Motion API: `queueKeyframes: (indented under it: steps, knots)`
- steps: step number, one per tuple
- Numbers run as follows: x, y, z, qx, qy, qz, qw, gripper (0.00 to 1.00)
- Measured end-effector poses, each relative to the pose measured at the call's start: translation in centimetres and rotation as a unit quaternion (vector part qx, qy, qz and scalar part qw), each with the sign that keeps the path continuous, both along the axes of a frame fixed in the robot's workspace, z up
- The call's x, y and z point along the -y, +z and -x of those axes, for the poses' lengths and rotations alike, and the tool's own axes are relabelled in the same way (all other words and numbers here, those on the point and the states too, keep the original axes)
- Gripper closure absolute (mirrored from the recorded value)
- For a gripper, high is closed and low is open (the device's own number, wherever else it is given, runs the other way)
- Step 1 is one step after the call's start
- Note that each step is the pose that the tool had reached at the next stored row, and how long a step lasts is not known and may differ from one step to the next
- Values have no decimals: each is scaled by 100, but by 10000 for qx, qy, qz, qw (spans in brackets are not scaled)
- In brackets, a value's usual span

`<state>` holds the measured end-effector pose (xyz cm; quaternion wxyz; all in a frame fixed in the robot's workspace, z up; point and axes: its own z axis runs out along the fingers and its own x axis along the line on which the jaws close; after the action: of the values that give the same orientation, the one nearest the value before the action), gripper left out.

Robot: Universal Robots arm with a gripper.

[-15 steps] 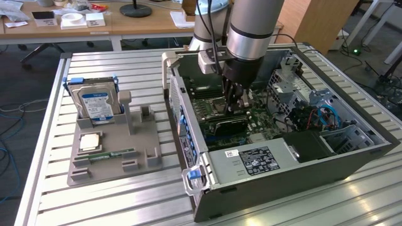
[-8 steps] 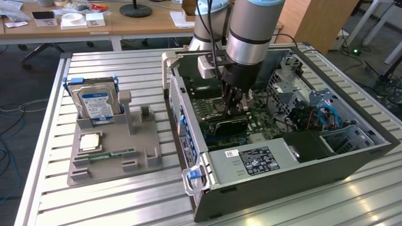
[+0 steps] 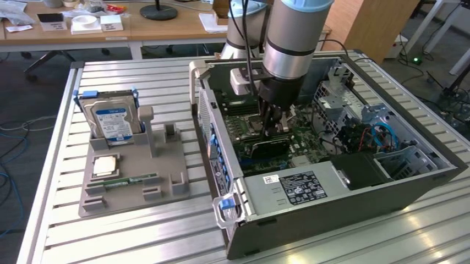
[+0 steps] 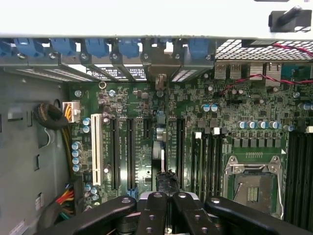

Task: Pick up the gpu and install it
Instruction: 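Press down on the gpu until it lock into place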

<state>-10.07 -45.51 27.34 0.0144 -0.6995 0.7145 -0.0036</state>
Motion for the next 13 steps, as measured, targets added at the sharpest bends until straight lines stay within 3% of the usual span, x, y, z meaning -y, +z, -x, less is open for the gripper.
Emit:
queueKeyframes:
  steps: [6, 13]
  knots:
    - [-26, -15, 9, -1, 1, 1, 10000, 89]
    - [-27, -48, 13, -1, 0, 2, 10000, 89]
